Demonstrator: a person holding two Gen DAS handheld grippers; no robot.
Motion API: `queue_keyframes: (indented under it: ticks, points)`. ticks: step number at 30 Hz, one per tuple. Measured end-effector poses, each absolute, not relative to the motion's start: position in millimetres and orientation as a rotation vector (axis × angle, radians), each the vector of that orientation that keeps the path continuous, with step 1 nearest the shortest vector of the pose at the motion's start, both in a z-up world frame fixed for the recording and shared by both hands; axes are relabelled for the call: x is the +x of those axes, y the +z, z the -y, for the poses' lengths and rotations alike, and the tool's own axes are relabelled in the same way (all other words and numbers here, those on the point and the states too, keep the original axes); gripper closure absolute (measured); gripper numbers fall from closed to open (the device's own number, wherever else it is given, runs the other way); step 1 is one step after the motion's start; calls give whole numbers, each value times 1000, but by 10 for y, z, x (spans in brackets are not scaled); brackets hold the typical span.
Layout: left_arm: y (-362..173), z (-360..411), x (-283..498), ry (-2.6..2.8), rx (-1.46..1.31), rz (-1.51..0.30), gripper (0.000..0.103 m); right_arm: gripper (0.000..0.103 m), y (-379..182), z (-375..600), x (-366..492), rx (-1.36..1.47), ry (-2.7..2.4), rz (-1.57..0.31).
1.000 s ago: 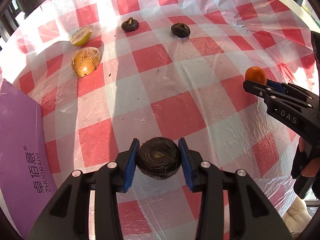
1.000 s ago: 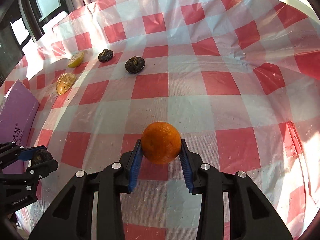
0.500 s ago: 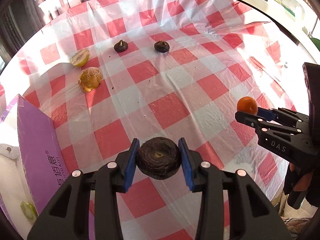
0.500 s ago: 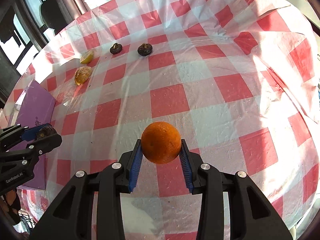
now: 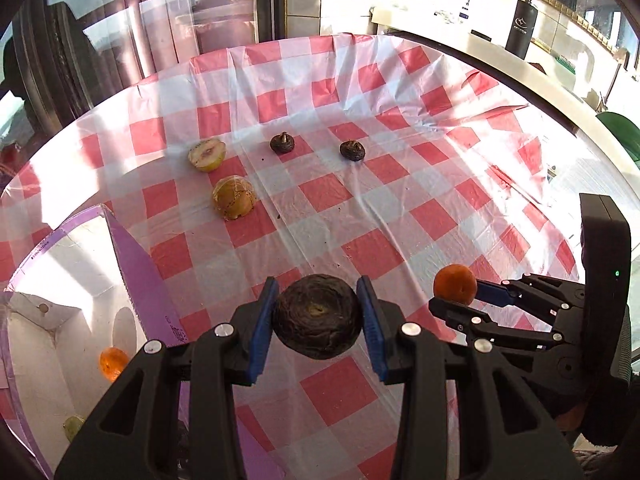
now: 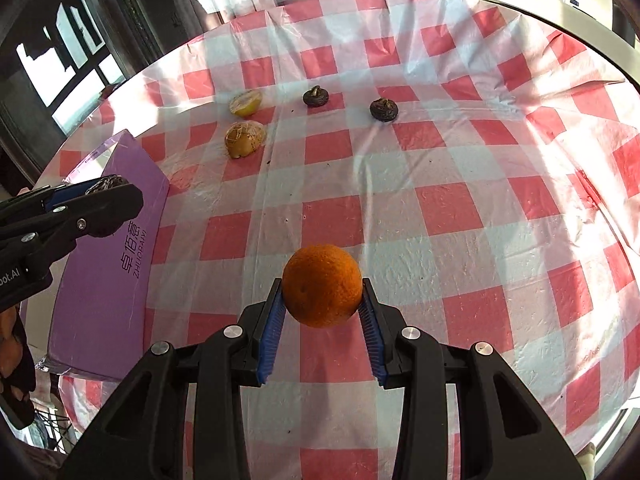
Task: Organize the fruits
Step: 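Carry the dark brown fruit and the orange in both tools over the box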
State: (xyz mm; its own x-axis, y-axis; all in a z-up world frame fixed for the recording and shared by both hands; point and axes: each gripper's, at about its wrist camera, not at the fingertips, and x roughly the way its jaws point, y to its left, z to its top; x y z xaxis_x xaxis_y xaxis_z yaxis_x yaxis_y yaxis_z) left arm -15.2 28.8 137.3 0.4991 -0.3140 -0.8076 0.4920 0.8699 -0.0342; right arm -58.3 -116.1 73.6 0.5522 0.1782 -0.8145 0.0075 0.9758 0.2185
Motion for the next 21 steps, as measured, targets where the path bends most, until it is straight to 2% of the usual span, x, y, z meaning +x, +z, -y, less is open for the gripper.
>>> queue_keyframes:
  ticks: [11,21]
  points:
    - [1665,-1186,-84,-432,122,-852,63,66,1127,423,-289,174,183,-890]
    - [1664,-2103,14,-291,4,-857,63,66,1550,-418,-15,99,313,-813]
